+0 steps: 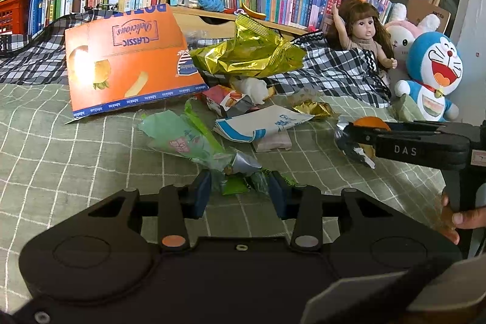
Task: Collect trash
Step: 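Lift the green wrapper with the left gripper while the right lifts the orange peel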
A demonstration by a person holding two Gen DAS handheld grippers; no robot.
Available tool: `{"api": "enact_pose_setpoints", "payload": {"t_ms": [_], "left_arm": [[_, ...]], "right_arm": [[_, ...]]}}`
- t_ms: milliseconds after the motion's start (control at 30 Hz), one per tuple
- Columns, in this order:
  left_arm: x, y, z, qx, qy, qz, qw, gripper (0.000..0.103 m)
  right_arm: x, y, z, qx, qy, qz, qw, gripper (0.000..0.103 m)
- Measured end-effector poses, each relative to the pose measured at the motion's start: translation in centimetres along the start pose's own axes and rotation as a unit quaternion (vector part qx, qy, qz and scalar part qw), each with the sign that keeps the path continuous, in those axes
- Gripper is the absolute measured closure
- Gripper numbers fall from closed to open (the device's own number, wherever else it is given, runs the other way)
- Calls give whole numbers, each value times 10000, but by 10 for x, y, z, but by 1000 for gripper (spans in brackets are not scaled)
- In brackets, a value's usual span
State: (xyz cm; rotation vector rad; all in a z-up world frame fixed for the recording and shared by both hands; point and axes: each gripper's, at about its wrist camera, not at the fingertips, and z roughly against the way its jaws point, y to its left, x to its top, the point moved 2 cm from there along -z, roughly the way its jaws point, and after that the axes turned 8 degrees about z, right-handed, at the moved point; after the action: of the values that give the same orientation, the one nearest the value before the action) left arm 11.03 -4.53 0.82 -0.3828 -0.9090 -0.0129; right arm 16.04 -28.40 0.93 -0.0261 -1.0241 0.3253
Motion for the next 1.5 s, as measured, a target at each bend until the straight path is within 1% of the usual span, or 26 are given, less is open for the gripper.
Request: {"api": "enact_pose_setpoints", "payload": {"t_ms": [167, 233, 267, 333, 367, 400, 467, 633, 700, 767, 833, 967, 1067, 1133, 1233, 1267, 1300, 1433, 1500], "left_arm": [[2, 0, 6, -23, -49, -7, 10000, 64], [2, 0, 8, -25, -69, -12, 10000, 64], [2, 0, 9, -27, -73, -15, 10000, 64], [2, 1, 10, -20, -71, -9, 10000, 64], [3, 2, 10, -15, -64, -4, 10000, 64], [2, 2, 10, -6, -56, 1, 10000, 64], [2, 3, 10, 15, -43, 8, 10000, 64], [1, 4, 10, 36, -24, 33, 10000, 64], [1, 5, 10, 41, -16, 37, 10000, 64], [1, 5, 9, 39, -8, 44, 10000, 64], [0, 5, 8, 34, 1, 47, 10000, 64], [0, 4, 8, 35, 5, 49, 10000, 64], [0, 5, 6, 34, 18, 42, 10000, 64], [-1, 5, 4, 43, 35, 48, 10000, 64], [-1, 7, 1, 38, 55, 77, 9999, 64], [-2, 7, 0, 37, 61, 82, 9999, 64], [-2, 7, -1, 35, 66, 86, 9999, 64], [-3, 7, -2, 22, 63, 56, 10000, 64], [-3, 7, -3, 11, 60, 42, 10000, 64]], "right_arm": [[2, 1, 4, -10, -3, 38, 10000, 54], [3, 3, 4, -15, 27, 79, 10000, 51], [3, 4, 3, -33, 56, 114, 9999, 41], [2, 8, 1, -56, 148, 209, 9997, 29], [1, 10, 0, -74, 176, 256, 9995, 21], [-1, 12, -1, -84, 195, 310, 9993, 18], [-2, 14, -1, -102, 223, 347, 9991, 18], [-6, 10, 3, -62, 218, 271, 9994, 20], [-6, 8, 3, -97, 205, 239, 9995, 23], [-5, 4, 3, -60, 179, 148, 9997, 24], [-2, 3, 1, -25, 157, 96, 9998, 24], [2, 2, -8, -95, 167, 94, 9998, 24], [4, -1, -13, 7, 160, -80, 9998, 25], [4, -1, -18, 15, 195, -76, 9998, 26], [5, 0, -27, 22, 255, -79, 9996, 31], [5, -1, -31, 50, 267, -118, 9996, 35], [5, -1, -33, 95, 273, -150, 9995, 41], [5, -1, -41, 126, 274, -160, 9994, 46], [6, -1, -43, 130, 271, -135, 9995, 54]]}}
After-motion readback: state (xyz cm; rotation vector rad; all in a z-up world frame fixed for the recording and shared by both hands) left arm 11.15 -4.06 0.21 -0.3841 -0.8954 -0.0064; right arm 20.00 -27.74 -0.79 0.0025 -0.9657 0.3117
